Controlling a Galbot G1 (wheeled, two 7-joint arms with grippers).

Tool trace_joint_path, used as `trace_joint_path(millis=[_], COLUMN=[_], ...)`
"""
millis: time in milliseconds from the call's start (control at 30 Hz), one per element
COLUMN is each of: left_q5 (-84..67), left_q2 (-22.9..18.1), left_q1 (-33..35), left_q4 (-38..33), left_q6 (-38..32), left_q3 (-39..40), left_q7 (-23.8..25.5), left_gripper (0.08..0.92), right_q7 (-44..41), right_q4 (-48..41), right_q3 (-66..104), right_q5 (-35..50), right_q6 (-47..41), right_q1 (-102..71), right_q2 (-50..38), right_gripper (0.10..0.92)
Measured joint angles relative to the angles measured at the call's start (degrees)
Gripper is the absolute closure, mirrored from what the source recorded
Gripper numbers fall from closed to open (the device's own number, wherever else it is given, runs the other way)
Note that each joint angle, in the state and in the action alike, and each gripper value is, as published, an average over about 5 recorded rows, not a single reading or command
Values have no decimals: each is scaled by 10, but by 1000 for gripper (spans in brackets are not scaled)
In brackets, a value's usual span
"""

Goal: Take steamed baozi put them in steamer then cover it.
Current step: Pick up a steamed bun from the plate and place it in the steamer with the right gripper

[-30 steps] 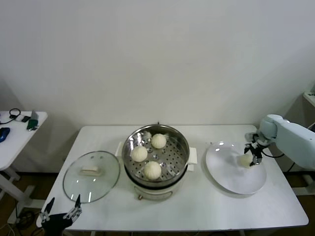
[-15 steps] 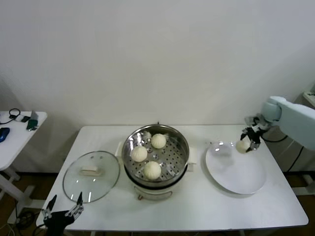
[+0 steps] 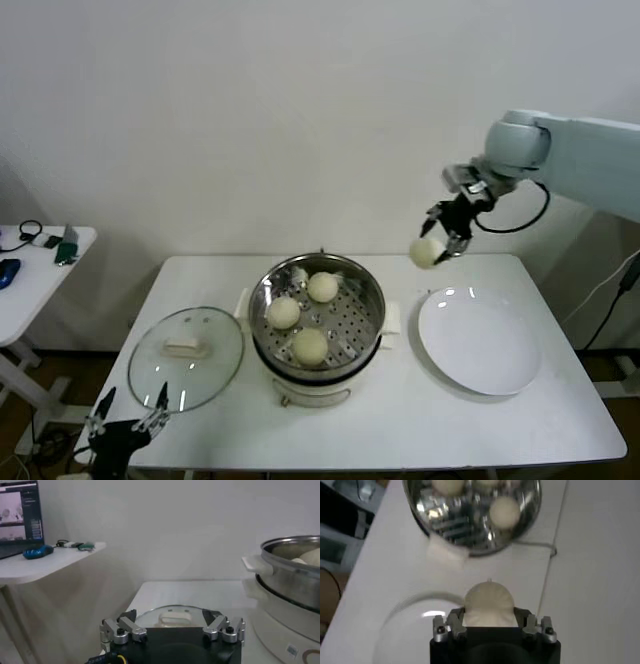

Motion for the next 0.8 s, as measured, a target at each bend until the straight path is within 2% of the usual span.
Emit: trace_joint_path(millis=[367,800], left_q5=[-4,-3], left_q2=[1,3], left_q1=[-4,-6], left_q4=[1,5], left_q6=[3,6], left_q3=[-4,-9], left_q7=[0,0], left_gripper=[177,177], right_q7=[84,158], right_q4=[83,76], right_q3=[16,45], right_q5=[65,10], right_q6=[-81,-120], right_q1=[-19,-132], right_q2=[61,90], right_gripper=[347,347])
